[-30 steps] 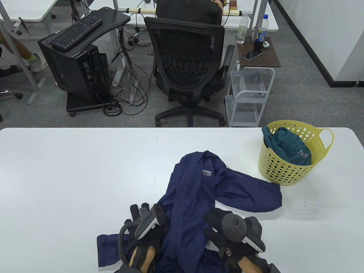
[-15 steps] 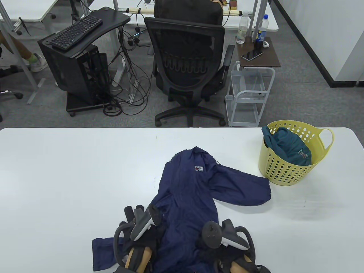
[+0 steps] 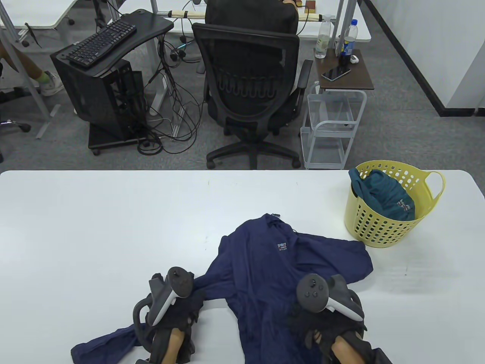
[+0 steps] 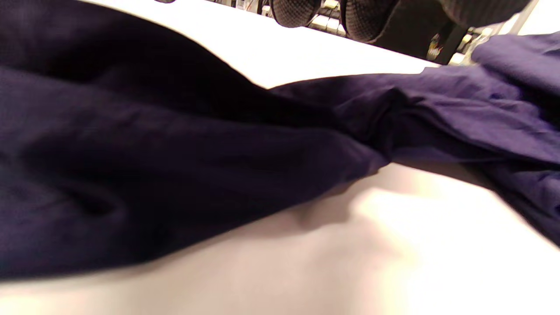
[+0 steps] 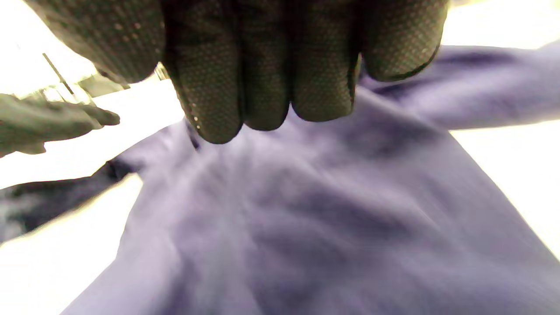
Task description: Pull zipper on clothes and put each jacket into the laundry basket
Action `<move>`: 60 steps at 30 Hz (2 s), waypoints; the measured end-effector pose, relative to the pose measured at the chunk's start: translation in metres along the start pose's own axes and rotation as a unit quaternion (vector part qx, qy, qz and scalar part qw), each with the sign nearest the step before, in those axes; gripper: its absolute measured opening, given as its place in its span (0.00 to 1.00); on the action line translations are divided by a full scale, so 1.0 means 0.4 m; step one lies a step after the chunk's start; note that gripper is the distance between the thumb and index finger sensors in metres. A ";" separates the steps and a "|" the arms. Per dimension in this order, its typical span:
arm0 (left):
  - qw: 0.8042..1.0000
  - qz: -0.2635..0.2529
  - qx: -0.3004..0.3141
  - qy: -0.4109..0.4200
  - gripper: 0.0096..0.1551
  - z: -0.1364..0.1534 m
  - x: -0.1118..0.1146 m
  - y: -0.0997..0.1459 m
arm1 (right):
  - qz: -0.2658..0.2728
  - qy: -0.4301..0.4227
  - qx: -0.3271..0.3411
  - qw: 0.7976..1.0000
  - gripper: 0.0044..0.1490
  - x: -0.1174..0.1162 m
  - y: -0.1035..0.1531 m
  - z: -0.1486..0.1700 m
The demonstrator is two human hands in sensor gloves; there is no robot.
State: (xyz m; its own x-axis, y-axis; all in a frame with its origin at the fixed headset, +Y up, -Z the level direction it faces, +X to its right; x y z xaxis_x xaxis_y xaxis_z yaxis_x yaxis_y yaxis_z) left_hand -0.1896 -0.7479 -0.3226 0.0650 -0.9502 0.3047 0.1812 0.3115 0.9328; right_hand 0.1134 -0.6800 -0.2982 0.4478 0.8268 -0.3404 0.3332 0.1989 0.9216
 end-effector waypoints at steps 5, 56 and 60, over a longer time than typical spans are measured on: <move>0.998 -0.038 0.015 -0.057 0.39 -0.061 -0.006 0.037 | 0.029 0.034 0.010 0.999 0.38 -0.069 -0.114 -0.101; 0.998 0.039 0.017 -0.036 0.40 -0.065 -0.076 0.025 | 0.012 -0.040 -0.079 0.996 0.43 -0.162 -0.155 0.092; 0.993 0.083 0.051 -0.063 0.42 -0.176 -0.006 0.016 | 0.113 -0.105 -0.092 0.984 0.35 -0.046 -0.094 0.162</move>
State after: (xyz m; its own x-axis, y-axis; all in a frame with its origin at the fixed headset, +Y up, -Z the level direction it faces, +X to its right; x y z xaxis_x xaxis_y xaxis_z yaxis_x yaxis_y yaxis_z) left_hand -0.1193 -0.7432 -0.3308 -0.0395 -0.8811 0.4712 0.0785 0.4674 0.8805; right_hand 0.1465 -0.7368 -0.3389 0.6610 0.7380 -0.1355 0.0575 0.1302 0.9898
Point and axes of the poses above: the tracker on the back of each hand, its own z axis roughly to the little-finger side, its own y axis roughly from the fingertips to the wrist, x = y × z, the point moved 2 cm from there along -y, roughly from the wrist to the fingertips, and after that the axes turned 12 degrees about -y, right-handed, at the moved point
